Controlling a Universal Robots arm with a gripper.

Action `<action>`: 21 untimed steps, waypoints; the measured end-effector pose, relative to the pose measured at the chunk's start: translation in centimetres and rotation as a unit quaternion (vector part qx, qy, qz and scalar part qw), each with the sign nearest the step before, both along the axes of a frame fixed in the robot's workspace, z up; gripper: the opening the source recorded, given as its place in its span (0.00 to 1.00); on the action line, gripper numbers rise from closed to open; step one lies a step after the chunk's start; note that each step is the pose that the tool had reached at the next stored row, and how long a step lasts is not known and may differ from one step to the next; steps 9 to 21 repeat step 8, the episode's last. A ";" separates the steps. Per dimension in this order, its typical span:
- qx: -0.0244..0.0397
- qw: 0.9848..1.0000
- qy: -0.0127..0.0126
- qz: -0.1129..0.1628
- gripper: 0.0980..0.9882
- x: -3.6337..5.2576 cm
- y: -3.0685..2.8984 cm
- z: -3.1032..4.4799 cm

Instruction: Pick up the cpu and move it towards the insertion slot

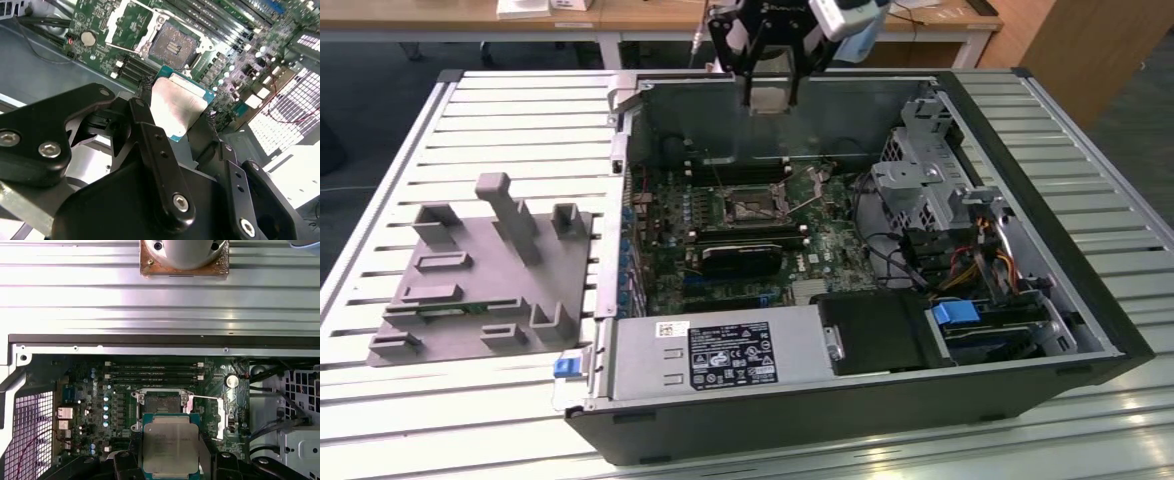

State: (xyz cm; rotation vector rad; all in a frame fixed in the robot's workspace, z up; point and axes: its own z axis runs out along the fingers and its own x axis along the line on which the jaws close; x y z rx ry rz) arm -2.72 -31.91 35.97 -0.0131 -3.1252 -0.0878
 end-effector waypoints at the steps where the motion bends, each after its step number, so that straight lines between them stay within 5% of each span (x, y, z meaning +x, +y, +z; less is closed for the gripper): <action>1: 0.000 1.000 0.000 0.000 0.49 0.00 0.14 -0.03; 21: 0.000 1.000 0.000 0.000 0.49 0.00 0.36 -0.06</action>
